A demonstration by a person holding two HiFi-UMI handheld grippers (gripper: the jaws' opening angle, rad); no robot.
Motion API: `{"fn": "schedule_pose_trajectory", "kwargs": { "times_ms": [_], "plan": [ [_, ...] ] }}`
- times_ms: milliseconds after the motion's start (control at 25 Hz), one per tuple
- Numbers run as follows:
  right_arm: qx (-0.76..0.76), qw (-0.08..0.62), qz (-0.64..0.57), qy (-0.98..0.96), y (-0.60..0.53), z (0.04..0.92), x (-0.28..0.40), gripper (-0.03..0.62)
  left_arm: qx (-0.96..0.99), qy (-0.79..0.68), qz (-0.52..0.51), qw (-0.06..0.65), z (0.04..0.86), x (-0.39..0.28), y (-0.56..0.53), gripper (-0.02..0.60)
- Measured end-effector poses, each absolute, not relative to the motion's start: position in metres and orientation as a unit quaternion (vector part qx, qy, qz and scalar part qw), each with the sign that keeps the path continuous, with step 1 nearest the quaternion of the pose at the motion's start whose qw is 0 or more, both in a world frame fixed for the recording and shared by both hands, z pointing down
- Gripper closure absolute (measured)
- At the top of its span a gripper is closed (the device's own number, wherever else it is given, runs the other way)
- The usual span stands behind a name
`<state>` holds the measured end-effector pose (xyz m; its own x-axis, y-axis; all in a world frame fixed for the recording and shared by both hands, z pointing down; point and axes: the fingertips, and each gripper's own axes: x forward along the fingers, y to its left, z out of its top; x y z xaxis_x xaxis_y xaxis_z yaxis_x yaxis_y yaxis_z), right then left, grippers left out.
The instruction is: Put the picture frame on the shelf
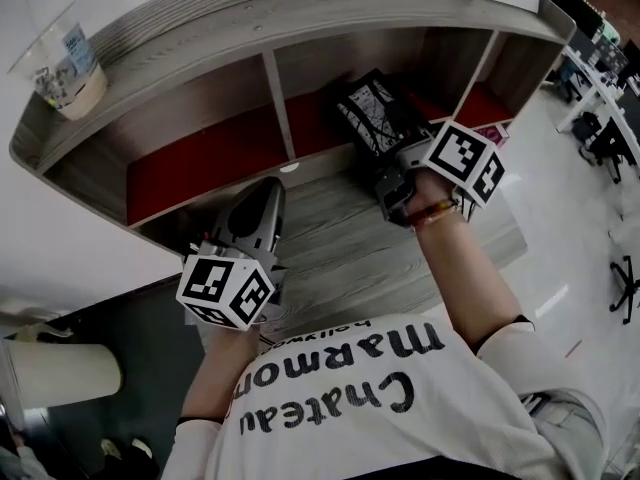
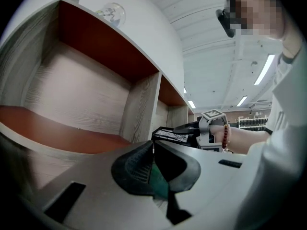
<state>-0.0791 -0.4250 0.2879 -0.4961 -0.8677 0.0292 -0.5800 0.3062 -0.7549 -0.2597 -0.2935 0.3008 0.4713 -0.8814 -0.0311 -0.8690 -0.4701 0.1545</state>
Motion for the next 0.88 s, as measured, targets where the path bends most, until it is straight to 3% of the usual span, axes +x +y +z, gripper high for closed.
{"fn": "schedule_pose_trajectory", "kwargs": {
  "times_ms": [680,720,800,880],
  "plan": [
    [-0.528,0.113,-0.278,0.794,-0.421,0.284,-0.084,0.506,0.888,-0.449,-0.067,0.068,0.295,-0.220,-0.301,0.557],
    [-0.530,0.104,-0.276,0.795,-0.420,0.285,-0.085,0.499,0.889,-0.447,-0.066,0.068,0.295,-0.218,-0.301,0.557],
    [-0.531,0.082,-0.284,0.794,-0.419,0.294,-0.087,0.424,0.891,-0.444,-0.066,0.068,0.296,-0.213,-0.300,0.557],
    [-0.527,0.079,-0.297,0.792,-0.418,0.302,-0.090,0.415,0.892,-0.443,-0.068,0.066,0.294,-0.211,-0.300,0.557]
  ]
}}
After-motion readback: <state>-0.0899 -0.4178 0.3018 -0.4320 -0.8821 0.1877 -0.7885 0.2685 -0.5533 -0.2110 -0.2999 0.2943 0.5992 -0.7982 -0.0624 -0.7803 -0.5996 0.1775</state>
